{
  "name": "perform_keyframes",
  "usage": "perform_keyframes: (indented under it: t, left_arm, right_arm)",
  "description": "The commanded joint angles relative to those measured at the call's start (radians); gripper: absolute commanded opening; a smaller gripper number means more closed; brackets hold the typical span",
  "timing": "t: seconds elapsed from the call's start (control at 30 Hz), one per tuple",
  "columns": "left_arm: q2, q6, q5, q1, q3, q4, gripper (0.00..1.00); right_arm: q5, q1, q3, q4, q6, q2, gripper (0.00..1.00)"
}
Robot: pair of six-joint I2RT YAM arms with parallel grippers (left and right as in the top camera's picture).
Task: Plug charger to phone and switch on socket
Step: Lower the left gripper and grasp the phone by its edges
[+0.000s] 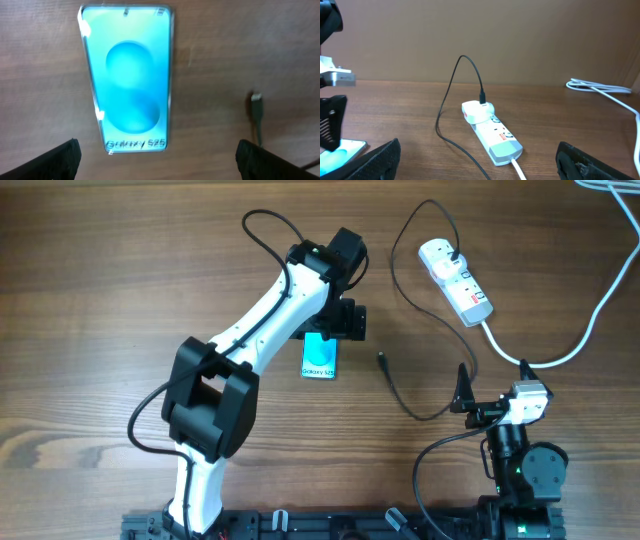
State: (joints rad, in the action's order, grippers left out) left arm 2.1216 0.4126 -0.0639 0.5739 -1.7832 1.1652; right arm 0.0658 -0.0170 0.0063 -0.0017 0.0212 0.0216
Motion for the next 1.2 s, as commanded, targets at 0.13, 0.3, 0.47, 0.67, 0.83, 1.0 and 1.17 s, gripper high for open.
perform_keyframes:
  t: [0.13,0.3,0.47,0.67,0.83,1.0,1.17]
  left_arm:
    - [0.019,-0.016,0.026,-0.029,0.105,-0.113,1.00]
    - [0.020,-0.004,0.040,-0.028,0.148,-0.146,1.00]
    - [0.051,0.039,0.040,-0.028,0.149,-0.185,1.00]
    - [0.074,0.010,0.072,-0.026,0.149,-0.180,1.00]
    - [0.074,0.011,0.077,-0.026,0.162,-0.179,1.00]
    - [0.074,0.011,0.073,-0.022,0.205,-0.214,1.00]
    - [0.074,0.011,0.073,-0.003,0.209,-0.240,1.00]
  right_arm:
    - [-0.013,-0.004,-0.001,0.003,0.005,-0.005,1.00]
    - [-0.013,-0.004,-0.001,0.003,0.005,-0.005,1.00]
    - [-0.013,-0.004,-0.001,0.003,0.005,-0.005,1.00]
    - [-0.013,-0.004,-0.001,0.003,0.005,-0.005,1.00]
    - [-0.013,-0.004,-0.001,0.003,0.005,-0.005,1.00]
    - [-0.013,-0.004,-0.001,0.002,0.005,-0.005,1.00]
    - [-0.013,-0.004,-0.001,0.002,0.005,-0.005,1.00]
